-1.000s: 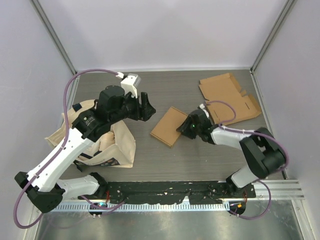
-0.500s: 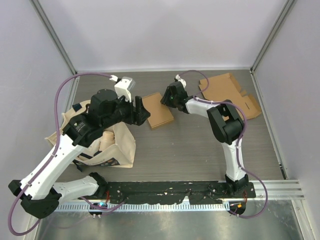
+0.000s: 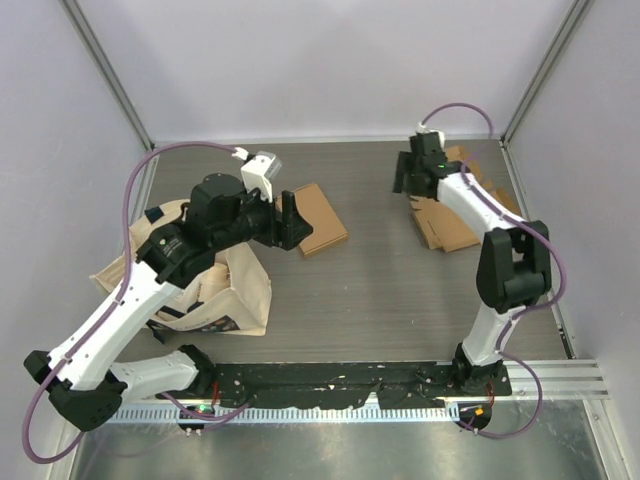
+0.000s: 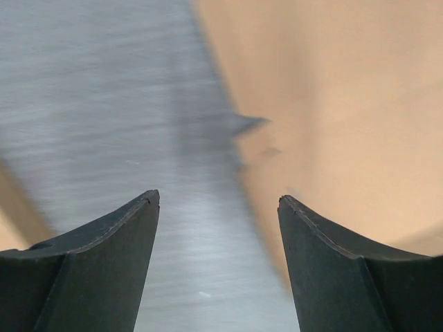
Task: Fold the paper box
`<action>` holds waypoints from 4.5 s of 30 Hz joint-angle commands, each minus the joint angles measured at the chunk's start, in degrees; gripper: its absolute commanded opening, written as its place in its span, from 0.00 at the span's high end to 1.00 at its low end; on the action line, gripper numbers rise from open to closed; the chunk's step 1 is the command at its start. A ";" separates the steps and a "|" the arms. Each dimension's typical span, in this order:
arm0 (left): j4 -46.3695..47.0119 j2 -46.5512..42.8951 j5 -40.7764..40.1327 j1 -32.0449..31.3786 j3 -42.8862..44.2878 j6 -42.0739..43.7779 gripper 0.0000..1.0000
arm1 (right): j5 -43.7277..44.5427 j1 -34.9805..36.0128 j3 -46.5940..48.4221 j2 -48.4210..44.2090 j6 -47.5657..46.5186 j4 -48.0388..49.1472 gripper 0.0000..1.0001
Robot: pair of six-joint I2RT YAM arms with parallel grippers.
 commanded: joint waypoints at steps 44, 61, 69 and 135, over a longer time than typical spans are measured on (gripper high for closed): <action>64.43 23.60 -11.31 -11.74 -26.92 -9.51 0.10 | -4.29 7.81 -34.53 -43.19 82.52 12.52 0.99; 51.27 20.80 -7.98 -10.17 -25.60 -8.20 1.00 | -27.90 -1.74 -31.81 -46.46 37.80 18.64 0.24; 23.80 16.93 18.30 0.30 -15.86 -0.39 1.00 | -37.54 -2.12 -11.32 -40.56 -24.35 -10.46 0.20; 22.84 4.44 -0.67 5.66 -17.07 -4.68 0.03 | -26.31 3.68 -32.67 -63.31 -14.51 7.59 0.99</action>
